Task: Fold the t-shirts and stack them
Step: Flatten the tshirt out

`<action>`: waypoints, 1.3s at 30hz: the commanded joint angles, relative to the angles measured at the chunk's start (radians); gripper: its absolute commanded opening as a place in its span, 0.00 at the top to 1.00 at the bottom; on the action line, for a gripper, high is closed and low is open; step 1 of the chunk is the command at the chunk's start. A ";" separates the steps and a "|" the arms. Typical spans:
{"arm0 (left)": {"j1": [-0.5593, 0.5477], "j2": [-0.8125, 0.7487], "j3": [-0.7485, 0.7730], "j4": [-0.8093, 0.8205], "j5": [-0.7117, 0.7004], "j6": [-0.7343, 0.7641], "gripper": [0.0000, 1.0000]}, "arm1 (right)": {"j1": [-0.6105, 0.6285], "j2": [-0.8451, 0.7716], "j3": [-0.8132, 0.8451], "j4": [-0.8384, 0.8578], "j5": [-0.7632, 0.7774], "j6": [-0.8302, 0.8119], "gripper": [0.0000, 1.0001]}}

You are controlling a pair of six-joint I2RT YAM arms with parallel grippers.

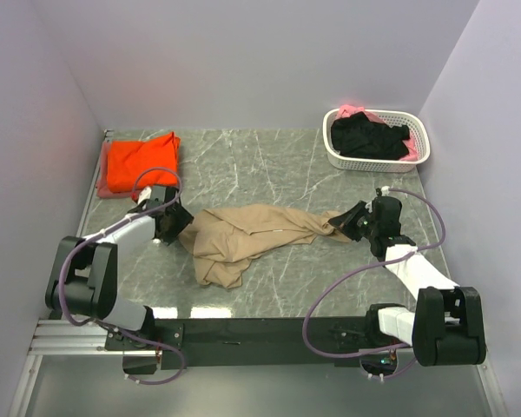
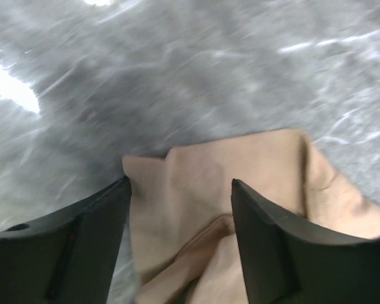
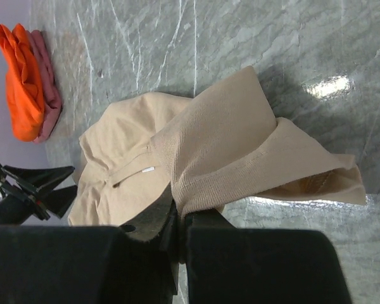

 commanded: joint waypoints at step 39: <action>-0.065 -0.530 0.510 -0.352 -0.354 0.074 1.00 | -0.004 -0.392 0.464 -0.309 0.147 -0.091 1.00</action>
